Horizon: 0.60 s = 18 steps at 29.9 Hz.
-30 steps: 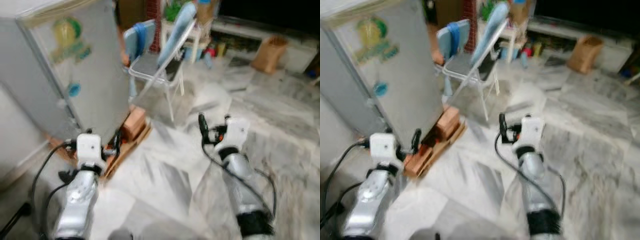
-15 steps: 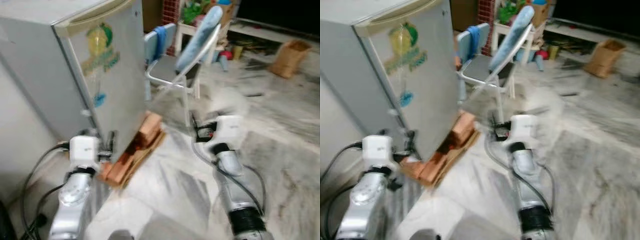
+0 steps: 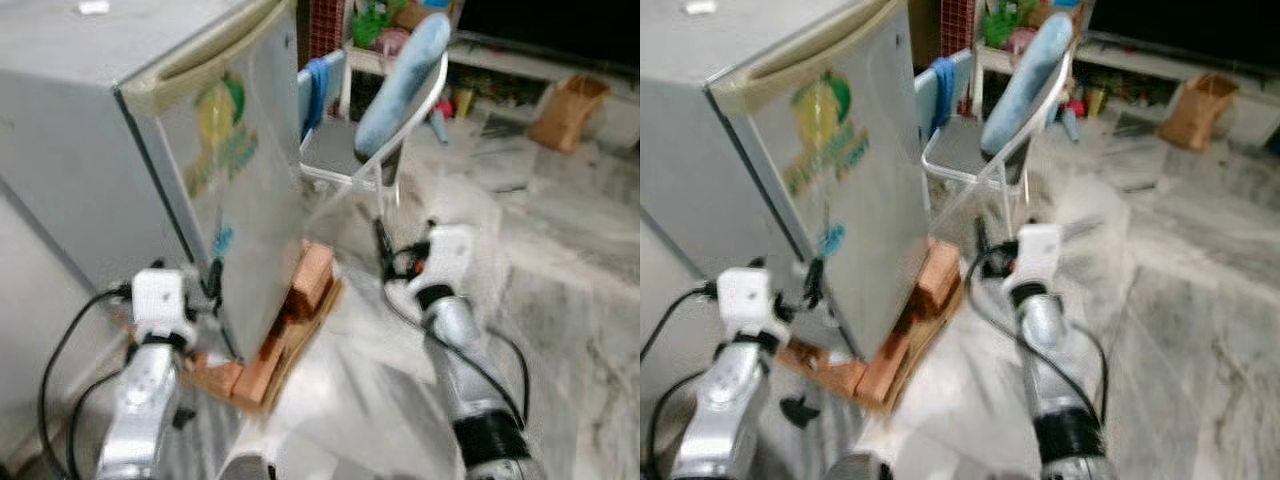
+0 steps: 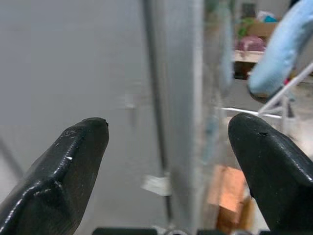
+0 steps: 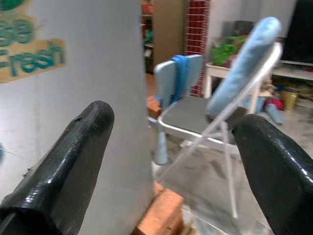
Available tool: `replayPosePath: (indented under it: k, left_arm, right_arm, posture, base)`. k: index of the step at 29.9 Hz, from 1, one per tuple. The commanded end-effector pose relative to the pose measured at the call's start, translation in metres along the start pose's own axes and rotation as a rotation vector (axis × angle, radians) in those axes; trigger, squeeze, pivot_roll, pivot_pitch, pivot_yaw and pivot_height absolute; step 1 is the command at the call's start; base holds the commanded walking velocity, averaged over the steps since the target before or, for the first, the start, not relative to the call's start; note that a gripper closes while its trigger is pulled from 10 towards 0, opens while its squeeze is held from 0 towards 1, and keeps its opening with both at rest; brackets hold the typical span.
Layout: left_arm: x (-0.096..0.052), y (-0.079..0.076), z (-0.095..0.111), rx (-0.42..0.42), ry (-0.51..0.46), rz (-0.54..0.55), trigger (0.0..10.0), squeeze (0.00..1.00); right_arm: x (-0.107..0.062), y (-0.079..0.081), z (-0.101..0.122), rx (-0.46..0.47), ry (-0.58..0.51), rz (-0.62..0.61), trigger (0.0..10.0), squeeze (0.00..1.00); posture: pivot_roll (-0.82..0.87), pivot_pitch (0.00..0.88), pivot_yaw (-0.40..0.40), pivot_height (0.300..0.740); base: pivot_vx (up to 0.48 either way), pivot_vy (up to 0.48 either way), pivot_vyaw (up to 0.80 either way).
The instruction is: Restocking fridge
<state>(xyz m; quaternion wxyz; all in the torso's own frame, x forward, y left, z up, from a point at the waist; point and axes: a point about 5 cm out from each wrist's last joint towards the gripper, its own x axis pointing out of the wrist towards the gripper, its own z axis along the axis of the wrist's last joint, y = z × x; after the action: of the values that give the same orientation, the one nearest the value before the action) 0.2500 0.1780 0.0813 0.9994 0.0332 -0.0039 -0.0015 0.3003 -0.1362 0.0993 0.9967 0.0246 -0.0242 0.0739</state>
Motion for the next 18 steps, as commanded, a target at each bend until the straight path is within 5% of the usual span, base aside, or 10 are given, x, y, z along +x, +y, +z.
replayPosePath:
  k: [1, 8, 18]
  left_arm:
    - [-0.0022, -0.0061, -0.0003, -0.007, -0.004, -0.012, 10.0, 0.00]
    - [-0.0052, -0.0075, -0.0020, -0.007, 0.006, -0.012, 10.0, 0.00]
    - [-0.0015, -0.0047, 0.0004, -0.002, 0.003, 0.000, 10.0, 0.00]
  right_arm:
    - [-0.0026, -0.0105, -0.0018, -0.015, 0.008, -0.035, 10.0, 0.00]
    - [-0.0026, -0.0133, -0.0032, -0.033, 0.017, -0.056, 10.0, 0.00]
    - [-0.0093, -0.0179, -0.0106, -0.048, 0.058, -0.075, 10.0, 0.00]
  posture:
    - [0.11, 0.001, -0.005, 0.740]
    - [0.11, 0.006, -0.005, 0.740]
    - [0.11, 0.016, -0.008, 0.740]
  base:
    - [0.000, 0.000, 0.00]
    - [0.000, 0.000, 0.00]
    - [0.000, 0.000, -0.78]
